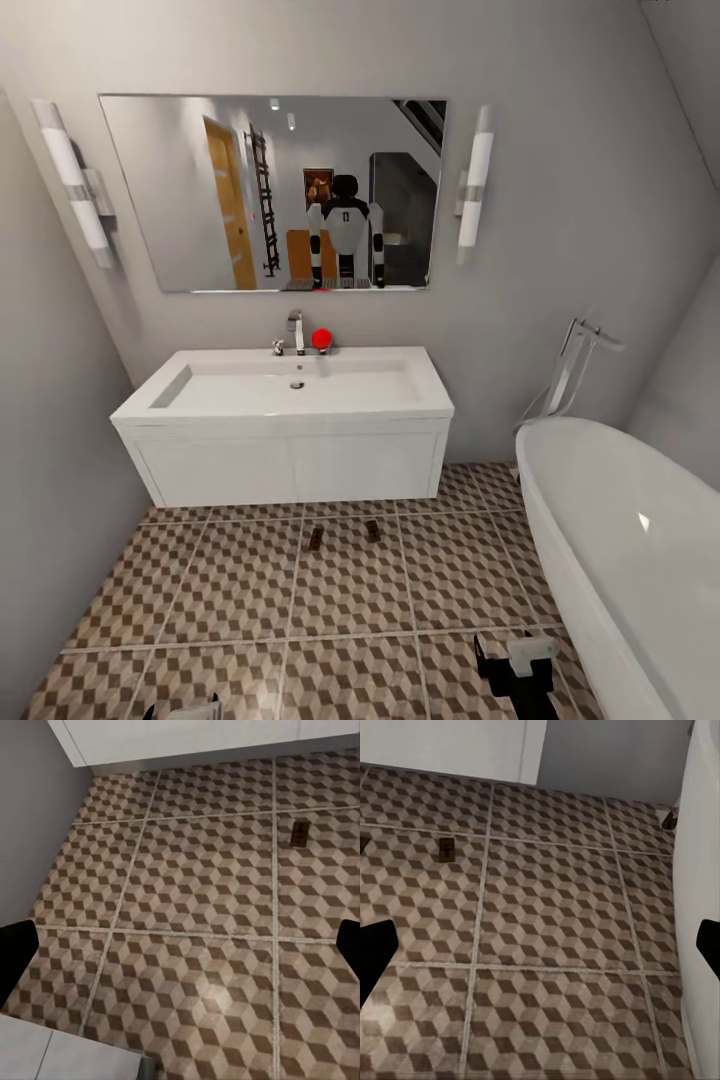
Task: Take the four mousetraps from the cabinet in the bathroom and place them on the bathroom floor. Make sure all four end up on the same floor surface, and ensure that at least two of them are either under or directly next to the same bathroom sink.
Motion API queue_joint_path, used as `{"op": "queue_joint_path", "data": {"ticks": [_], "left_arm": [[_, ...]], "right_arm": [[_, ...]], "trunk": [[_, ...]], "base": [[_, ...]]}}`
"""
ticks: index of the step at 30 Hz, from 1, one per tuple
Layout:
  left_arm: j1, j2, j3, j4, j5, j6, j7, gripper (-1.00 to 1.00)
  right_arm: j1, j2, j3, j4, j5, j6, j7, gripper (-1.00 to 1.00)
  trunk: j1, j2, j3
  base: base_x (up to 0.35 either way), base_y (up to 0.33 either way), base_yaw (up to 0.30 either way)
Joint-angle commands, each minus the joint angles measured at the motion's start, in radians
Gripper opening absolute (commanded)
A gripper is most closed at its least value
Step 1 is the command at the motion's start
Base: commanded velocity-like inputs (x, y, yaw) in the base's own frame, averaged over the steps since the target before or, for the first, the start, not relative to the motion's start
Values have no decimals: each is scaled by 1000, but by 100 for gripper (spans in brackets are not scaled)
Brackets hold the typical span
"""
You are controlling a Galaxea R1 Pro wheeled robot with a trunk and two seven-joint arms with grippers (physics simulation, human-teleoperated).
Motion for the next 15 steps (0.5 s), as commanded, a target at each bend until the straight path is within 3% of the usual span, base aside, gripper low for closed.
{"op": "queue_joint_path", "data": {"ticks": [1,15], "left_arm": [[-2,0,-3,4,-7,-4,9,100],[-2,-1,-3,4,-7,-3,9,100]], "right_arm": [[-1,0,5,1,10,2,-10,100],[-1,0,5,0,10,17,-9,100]], "trunk": [[-4,6,2],[-57,104,46]], "base": [[0,0,0],[0,0,0]]}}
